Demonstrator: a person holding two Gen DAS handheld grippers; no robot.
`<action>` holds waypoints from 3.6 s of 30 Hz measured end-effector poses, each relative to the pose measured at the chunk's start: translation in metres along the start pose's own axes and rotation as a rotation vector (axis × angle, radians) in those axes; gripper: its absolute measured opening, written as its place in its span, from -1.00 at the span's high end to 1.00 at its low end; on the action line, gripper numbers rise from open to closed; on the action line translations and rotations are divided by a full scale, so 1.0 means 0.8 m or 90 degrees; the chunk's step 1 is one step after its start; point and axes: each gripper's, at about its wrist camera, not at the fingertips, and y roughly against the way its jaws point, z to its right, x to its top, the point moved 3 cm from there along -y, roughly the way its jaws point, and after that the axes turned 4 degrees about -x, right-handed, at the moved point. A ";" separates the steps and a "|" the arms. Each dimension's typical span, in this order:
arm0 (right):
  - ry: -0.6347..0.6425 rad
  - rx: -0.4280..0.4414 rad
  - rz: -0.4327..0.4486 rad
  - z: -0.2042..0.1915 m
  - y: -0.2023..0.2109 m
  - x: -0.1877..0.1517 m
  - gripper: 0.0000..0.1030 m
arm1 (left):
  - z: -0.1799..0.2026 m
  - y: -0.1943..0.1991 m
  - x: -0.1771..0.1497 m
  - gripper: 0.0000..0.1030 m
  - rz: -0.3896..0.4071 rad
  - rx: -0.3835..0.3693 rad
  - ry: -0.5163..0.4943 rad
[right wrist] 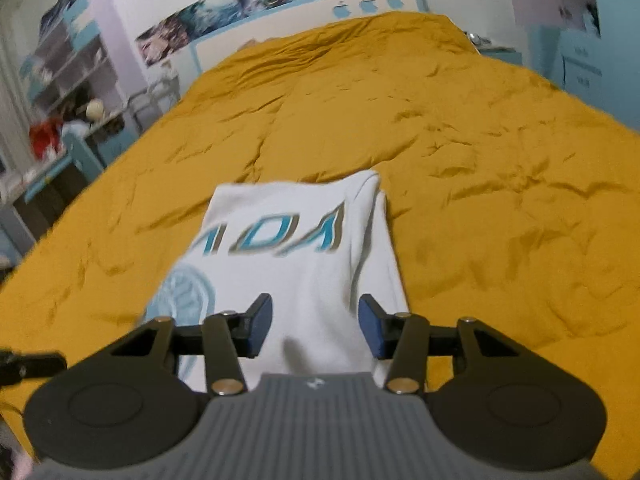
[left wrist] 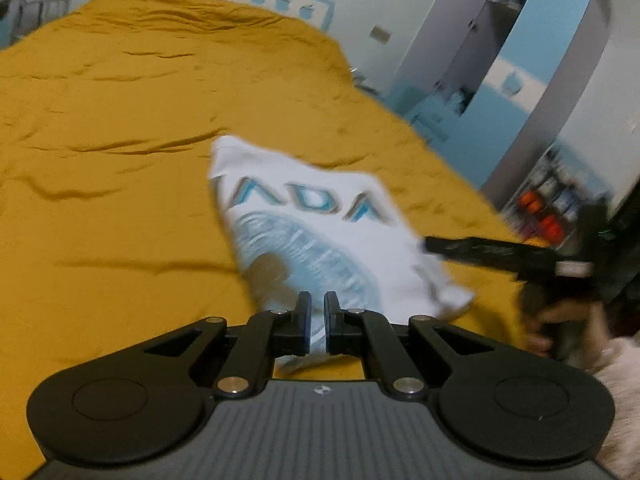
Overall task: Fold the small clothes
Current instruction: 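Close both grippers on the folded edge of the white ADA T-shirt, then lift the gripped T-shirt edge with both grippers and fold it over, then lower the folded T-shirt onto the bed and open both grippers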
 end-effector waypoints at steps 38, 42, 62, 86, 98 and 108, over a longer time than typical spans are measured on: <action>-0.226 0.144 -0.085 0.124 -0.153 0.089 0.24 | -0.099 -0.034 -0.034 -0.10 0.022 -0.100 0.255; -0.195 0.151 -0.122 0.117 -0.182 0.091 0.19 | -0.107 -0.056 -0.040 -0.09 -0.025 -0.060 0.250; -0.272 0.270 -0.180 0.100 -0.275 0.100 -0.52 | -0.093 -0.154 -0.023 -0.31 -0.111 -0.199 0.357; -0.022 0.263 -0.059 -0.159 -0.134 0.235 0.49 | -0.104 -0.018 0.049 0.36 0.094 -0.220 0.285; 0.007 0.416 -0.100 -0.414 -0.241 0.217 0.49 | -0.211 0.111 0.041 0.36 0.171 -0.037 0.282; 0.074 0.274 -0.226 -0.453 -0.393 0.140 0.49 | -0.278 0.054 -0.043 0.36 0.098 0.005 0.384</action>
